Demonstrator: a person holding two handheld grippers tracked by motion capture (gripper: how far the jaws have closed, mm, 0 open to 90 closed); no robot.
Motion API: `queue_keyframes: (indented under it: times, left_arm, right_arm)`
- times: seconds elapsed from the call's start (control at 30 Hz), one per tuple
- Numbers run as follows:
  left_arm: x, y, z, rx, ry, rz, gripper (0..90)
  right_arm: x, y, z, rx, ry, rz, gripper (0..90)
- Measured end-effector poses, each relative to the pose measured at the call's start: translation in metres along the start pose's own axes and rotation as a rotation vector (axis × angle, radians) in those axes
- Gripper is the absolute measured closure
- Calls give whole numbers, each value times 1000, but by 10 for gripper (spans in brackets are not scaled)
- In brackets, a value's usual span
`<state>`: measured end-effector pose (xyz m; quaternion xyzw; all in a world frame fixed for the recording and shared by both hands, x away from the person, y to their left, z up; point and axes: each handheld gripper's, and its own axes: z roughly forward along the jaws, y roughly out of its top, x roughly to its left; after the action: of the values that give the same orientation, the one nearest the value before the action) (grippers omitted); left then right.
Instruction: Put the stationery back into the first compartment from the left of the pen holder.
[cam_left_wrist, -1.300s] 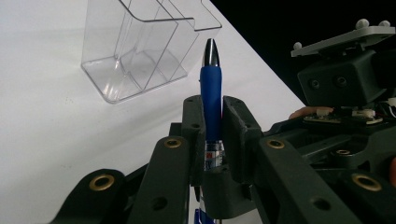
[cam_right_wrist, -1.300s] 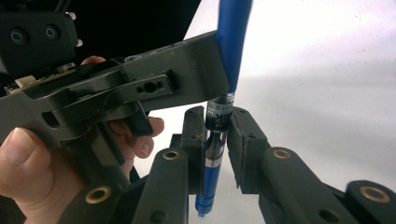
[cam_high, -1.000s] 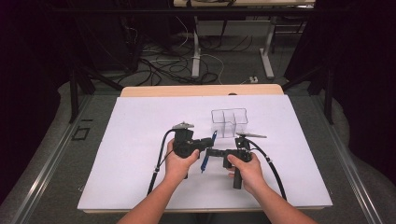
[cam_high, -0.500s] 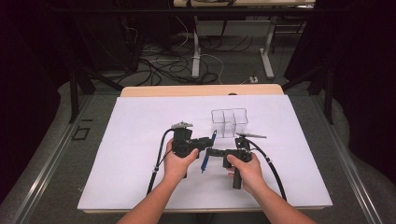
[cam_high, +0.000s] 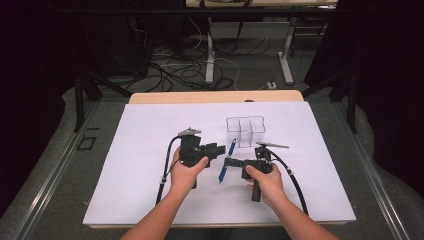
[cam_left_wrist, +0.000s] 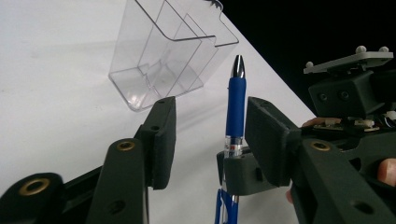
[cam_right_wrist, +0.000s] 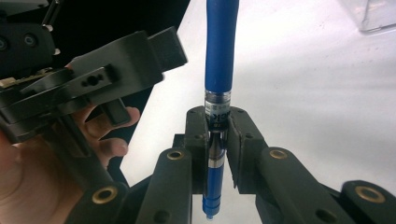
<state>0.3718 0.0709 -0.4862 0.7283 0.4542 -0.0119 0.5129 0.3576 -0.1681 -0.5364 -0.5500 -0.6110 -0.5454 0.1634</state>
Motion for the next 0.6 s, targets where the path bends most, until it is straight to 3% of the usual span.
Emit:
queue_keyframes:
  times: [0.37,0.6]
  left_arm:
    - [4,1,-10,-20,72,44,403]
    - [8,1,-16,-15,161,115,317]
  right_arm:
    - [-1,4,-5,-42,-32,-17,797]
    - [1,4,-11,-76,-71,-81,797]
